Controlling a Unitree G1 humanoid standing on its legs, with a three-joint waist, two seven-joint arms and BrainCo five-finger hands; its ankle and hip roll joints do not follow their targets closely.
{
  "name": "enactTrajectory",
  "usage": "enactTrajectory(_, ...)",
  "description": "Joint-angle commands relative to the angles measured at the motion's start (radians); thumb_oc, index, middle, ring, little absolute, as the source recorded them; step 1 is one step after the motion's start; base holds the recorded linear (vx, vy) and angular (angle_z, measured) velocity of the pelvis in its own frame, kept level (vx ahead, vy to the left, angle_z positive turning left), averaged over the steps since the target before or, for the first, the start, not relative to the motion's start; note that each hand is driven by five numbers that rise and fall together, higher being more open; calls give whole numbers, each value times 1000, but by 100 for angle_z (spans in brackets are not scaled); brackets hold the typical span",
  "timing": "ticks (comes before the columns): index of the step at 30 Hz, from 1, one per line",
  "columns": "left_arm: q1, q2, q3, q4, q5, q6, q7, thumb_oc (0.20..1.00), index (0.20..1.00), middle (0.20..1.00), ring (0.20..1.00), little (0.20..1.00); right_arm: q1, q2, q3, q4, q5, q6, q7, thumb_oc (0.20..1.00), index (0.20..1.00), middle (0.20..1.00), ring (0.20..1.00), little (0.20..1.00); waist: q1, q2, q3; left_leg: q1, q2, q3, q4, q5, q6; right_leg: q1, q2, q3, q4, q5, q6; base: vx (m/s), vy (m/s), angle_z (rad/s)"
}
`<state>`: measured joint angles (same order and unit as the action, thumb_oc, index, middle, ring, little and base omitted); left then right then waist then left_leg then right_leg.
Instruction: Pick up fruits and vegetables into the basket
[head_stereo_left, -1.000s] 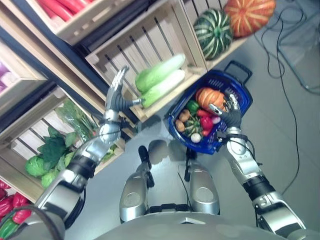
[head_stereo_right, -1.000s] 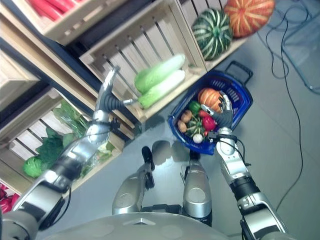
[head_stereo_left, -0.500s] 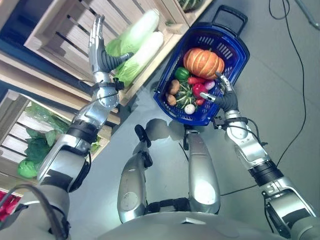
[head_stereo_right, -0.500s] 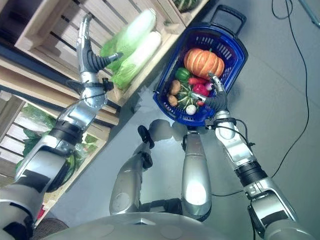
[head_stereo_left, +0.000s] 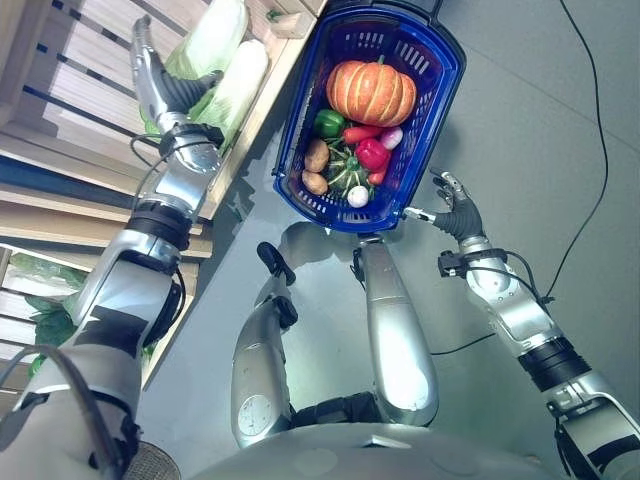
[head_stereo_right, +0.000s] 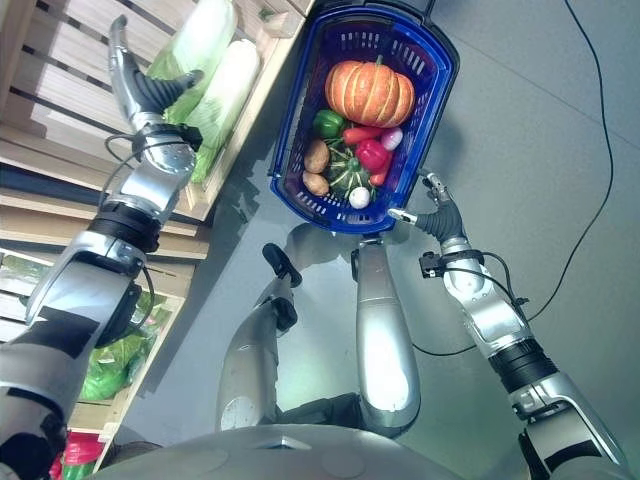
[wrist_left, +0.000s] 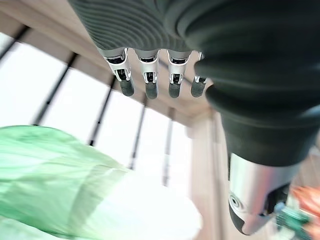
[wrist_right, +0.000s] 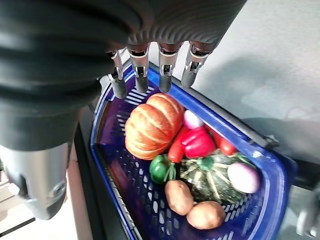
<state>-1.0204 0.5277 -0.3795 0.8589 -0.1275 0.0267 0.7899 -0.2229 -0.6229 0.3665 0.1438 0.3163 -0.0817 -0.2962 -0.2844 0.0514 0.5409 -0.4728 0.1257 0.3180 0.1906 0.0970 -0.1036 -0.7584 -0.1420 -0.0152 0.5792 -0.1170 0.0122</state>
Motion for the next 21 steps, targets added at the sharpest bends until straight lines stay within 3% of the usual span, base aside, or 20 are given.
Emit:
enactTrajectory(1,-47,88,55,81,-51,43,14,1000,1000,1000,1000,1000,38,26,-26,-69,65,-9,0,1000,1000,1000,1000,1000,-39,-45,-21,-126,27,-12,225,-146,-13,-22,41,-10,-11,-34,32,47,1,-3)
enactTrajectory(12,-92,153,42,230,-68,188,8,1000,1000,1000,1000,1000,38,23,-30,-49,118,27,-1,1000,1000,1000,1000,1000,-54,-52,-21,-208,37,-17,283,-161,-10,-94,54,24,7,-26,27,39,35,-4)
enactTrajectory(21,-134,189,-3,351,-50,304,-77,1000,1000,1000,1000,1000,19,22,-13,-16,173,27,-4,1000,1000,1000,1000,1000,-62,-52,-21,-266,45,-17,313,-167,-9,-147,54,40,8,-13,29,1,14,-1)
